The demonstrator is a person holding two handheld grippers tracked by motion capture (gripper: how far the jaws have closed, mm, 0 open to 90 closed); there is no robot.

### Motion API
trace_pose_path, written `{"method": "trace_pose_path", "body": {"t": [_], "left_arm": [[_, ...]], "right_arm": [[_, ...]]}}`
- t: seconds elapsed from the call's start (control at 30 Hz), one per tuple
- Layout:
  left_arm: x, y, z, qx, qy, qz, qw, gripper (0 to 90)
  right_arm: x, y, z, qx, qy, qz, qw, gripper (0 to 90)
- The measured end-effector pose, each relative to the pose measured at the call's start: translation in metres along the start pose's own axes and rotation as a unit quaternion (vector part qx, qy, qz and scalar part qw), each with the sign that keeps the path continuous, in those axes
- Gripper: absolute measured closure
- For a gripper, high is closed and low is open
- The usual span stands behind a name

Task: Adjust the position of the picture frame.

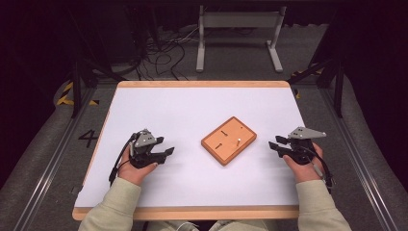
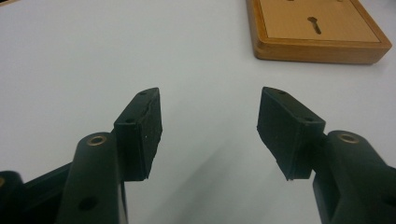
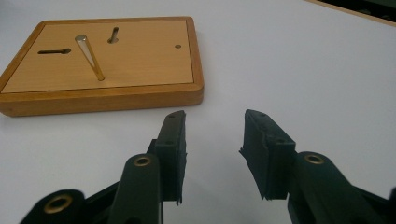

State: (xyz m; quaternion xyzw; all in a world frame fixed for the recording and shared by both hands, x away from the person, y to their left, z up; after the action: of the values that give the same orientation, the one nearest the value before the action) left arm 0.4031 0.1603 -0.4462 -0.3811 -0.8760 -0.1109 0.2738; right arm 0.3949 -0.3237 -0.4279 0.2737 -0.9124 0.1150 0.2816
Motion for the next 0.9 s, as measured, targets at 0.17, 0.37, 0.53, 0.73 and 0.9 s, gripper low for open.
{"method": "trace_pose_path", "body": {"t": [0.17, 0.37, 0.53, 0.73, 0.9], "left_arm": [[0.001, -0.001, -0.001, 0.005, -0.001, -0.005, 1.0000, 37.0], [0.004, -0.001, 0.000, 0.009, -0.003, -0.007, 0.9999, 34.9], [0.006, -0.001, 0.003, 0.011, 0.000, -0.011, 0.9999, 34.8], [0.013, -0.003, 0.008, 0.022, -0.008, -0.008, 0.9997, 32.0], [0.018, -0.002, 0.010, 0.020, -0.013, -0.009, 0.9997, 31.6]], "right_arm": [[0.001, -0.001, 0.000, -0.005, -0.002, -0.003, 1.0000, 60.3], [0.001, 0.000, 0.000, -0.003, -0.002, -0.006, 1.0000, 60.3], [0.000, 0.001, -0.001, 0.000, 0.002, -0.009, 1.0000, 61.4], [0.000, 0.007, -0.010, 0.000, 0.011, -0.028, 0.9995, 71.3], [-0.005, 0.011, -0.021, 0.009, 0.016, -0.050, 0.9986, 73.4]]}}
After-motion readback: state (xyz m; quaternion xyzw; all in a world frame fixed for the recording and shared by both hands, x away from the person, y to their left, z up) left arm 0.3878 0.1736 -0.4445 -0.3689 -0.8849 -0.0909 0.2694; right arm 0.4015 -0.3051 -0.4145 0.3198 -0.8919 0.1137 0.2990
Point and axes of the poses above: each handheld gripper's, and its own axes: x roughly backward along the jaws, z roughly out of its underside, y roughly to its left, the point moved 1 cm from there along -x, roughly forward along the jaws
